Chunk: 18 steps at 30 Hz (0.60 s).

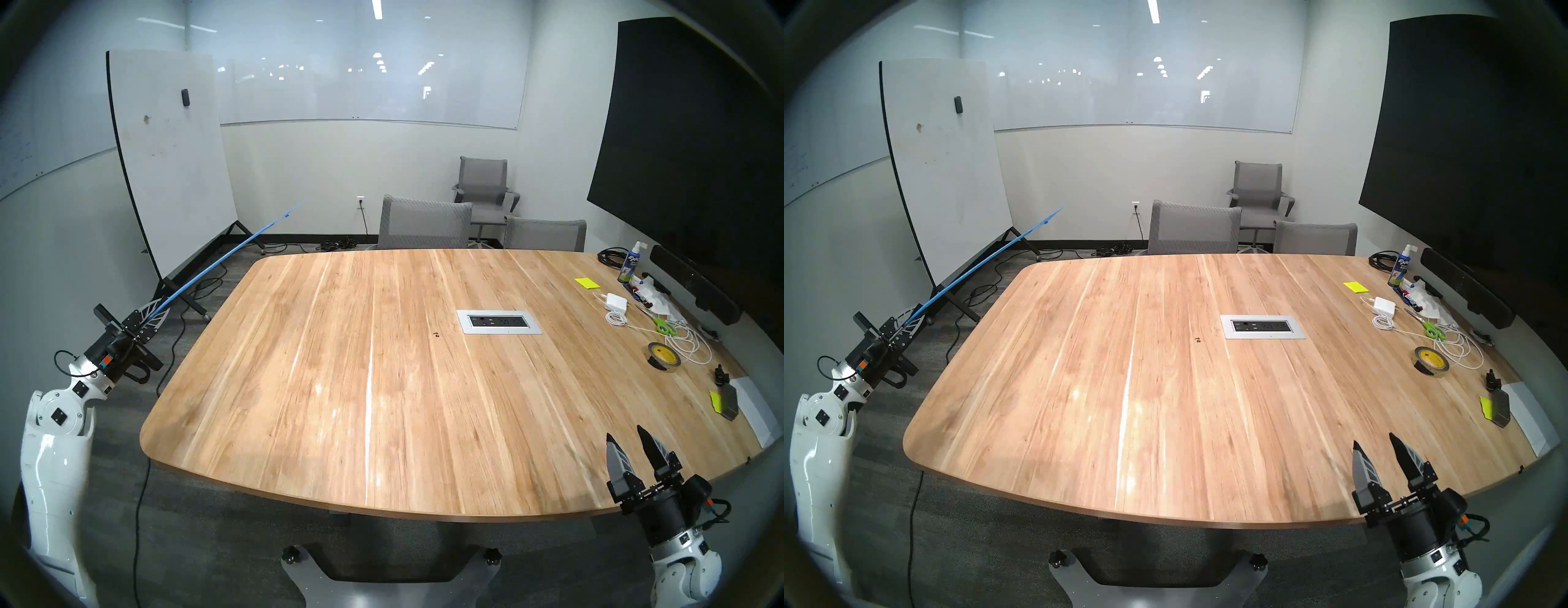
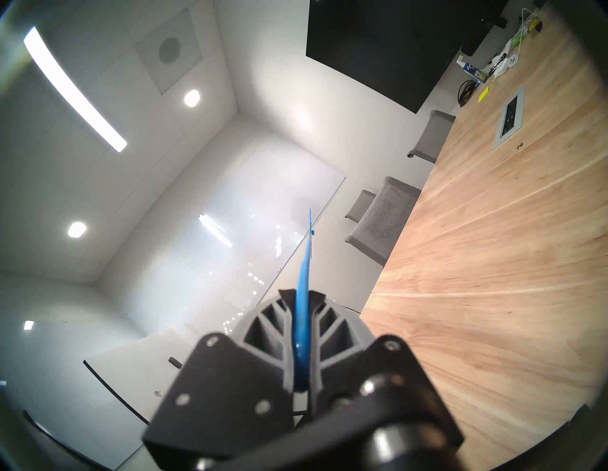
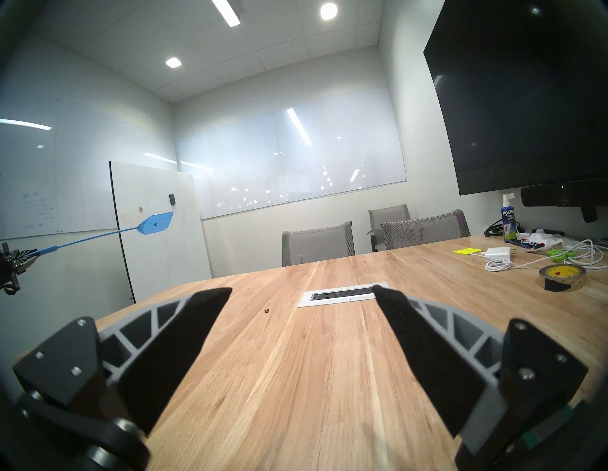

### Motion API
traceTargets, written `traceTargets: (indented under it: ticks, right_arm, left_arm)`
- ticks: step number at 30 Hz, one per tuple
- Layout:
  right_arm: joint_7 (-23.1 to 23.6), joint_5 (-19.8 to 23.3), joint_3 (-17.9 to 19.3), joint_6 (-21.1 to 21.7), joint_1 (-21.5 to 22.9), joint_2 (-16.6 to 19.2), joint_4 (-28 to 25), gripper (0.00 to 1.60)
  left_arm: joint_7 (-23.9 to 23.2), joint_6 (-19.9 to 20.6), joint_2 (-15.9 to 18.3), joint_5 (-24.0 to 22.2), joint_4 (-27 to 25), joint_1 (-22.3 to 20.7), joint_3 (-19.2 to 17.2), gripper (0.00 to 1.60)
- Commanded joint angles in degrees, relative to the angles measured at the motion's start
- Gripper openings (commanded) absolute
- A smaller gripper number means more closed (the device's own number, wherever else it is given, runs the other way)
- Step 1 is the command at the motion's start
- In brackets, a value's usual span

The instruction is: Swat a bug on table

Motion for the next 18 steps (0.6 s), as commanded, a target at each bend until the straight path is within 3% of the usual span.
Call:
traceTargets:
  ticks: [1,9,18]
  right_arm:
    - [0.1,0.0,-0.1,0.0,0.0,0.1,-1.1,1.60]
    - [0.1,0.0,0.0,0.0,0.1,0.0,-1.1,1.60]
    - [0.2,0.0,0.0,0.0,0.1,0.0,-1.1,1.60]
  left_arm:
    - [1.8,0.3,-1.2,3.2,-3.0,0.3,-0.8,0.00]
    - [2.8,0.0,-3.3,8.2,-7.0,1.9,-1.2,0.00]
    - [2.9,-0.4,-4.4,7.0,-11.3,2.5,-2.1,0.00]
